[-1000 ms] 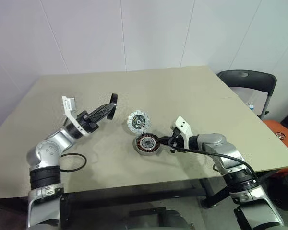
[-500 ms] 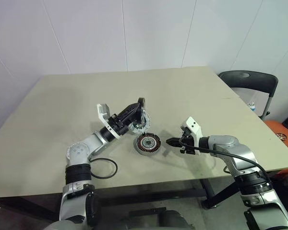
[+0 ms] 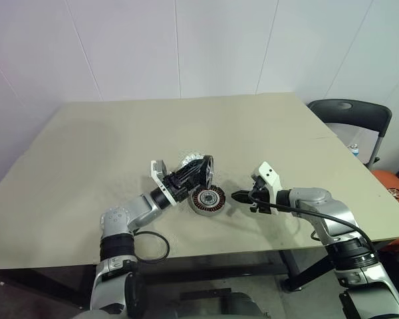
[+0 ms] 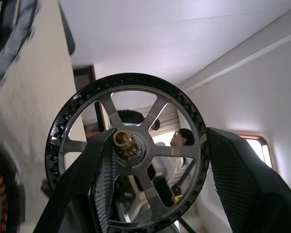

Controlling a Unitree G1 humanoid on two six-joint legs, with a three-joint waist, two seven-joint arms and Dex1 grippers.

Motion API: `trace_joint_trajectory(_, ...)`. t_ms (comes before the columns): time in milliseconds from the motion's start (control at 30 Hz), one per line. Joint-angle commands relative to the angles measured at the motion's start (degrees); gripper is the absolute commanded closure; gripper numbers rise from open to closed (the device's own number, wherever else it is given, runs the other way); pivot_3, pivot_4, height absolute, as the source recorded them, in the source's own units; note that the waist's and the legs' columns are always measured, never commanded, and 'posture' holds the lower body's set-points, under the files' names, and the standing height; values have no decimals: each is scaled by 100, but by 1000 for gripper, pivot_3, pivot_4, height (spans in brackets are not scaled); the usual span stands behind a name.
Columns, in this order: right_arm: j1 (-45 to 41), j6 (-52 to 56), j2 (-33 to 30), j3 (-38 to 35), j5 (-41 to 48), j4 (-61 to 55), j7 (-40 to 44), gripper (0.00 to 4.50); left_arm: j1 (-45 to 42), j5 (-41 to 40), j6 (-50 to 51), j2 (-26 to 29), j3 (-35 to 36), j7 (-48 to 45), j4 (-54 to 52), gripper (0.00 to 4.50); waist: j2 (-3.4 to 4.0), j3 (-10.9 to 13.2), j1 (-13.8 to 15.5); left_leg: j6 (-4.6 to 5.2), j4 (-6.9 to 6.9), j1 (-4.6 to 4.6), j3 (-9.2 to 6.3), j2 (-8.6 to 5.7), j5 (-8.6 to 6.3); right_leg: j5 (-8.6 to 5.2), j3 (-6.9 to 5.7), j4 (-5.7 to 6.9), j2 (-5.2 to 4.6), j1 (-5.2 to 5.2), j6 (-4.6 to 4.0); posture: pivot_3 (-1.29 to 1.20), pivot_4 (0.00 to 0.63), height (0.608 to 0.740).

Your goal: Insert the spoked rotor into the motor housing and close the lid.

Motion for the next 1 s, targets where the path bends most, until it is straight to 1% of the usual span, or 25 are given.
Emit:
trace_joint_trajectory(33, -73, -115, 13, -57, 36, -58, -19, 4500, -93, -441, 130, -105, 187, 173, 97, 1921, 0, 0, 1, -1, 0, 0, 0, 0, 0, 0, 0, 0, 0, 0, 0, 0, 0, 740)
trace_joint_trajectory(200, -78, -123, -8, -34, 17, -42, -22, 4500, -151, -806, 246, -144, 436, 383, 576, 1921, -1, 0, -6, -2, 0, 2, 0, 0, 1, 0, 0, 1, 1, 1, 0, 0, 0, 740)
trace_joint_trajectory(433, -28, -151, 9, 13, -16, -61, -79, 4500, -72, -944, 430, -199, 446, 647, 972, 1921, -1, 0, -2, -3, -1, 2, 0, 0, 1, 0, 0, 0, 1, 1, 0, 0, 0, 740)
trace_joint_trajectory(567, -10, -143, 39, 33, -11, -97, -129, 4500, -62, -875, 571, -309, 346, 840, 1020, 1921, -1, 0, -1, -3, -1, 2, 0, 0, 1, 0, 0, -1, 0, 1, 0, 0, 0, 740)
trace_joint_trajectory(767, 8, -151, 61, 24, -15, -114, -183, 4500, -94, -658, 464, -310, 286, 986, 1155, 1921, 0, 0, -2, -7, -2, 8, 0, -1, 3, 0, 0, 1, 2, 7, 0, 0, 0, 740)
trace_joint_trajectory(900, 12, -166, 62, 15, -16, -104, -199, 4500, -88, -683, 323, -320, 363, 1074, 1209, 1921, 0, 0, -5, -7, -4, 29, 1, -1, 3, -1, 1, -1, 2, 26, 0, 0, 0, 740)
trace_joint_trajectory(1000, -1, -186, 68, 25, -29, -83, -205, 4500, -61, -589, 322, -297, 277, 1120, 1171, 1921, -1, 1, -10, -7, -10, 52, 1, 0, 2, -2, 0, -4, 5, 50, 1, 0, 0, 740)
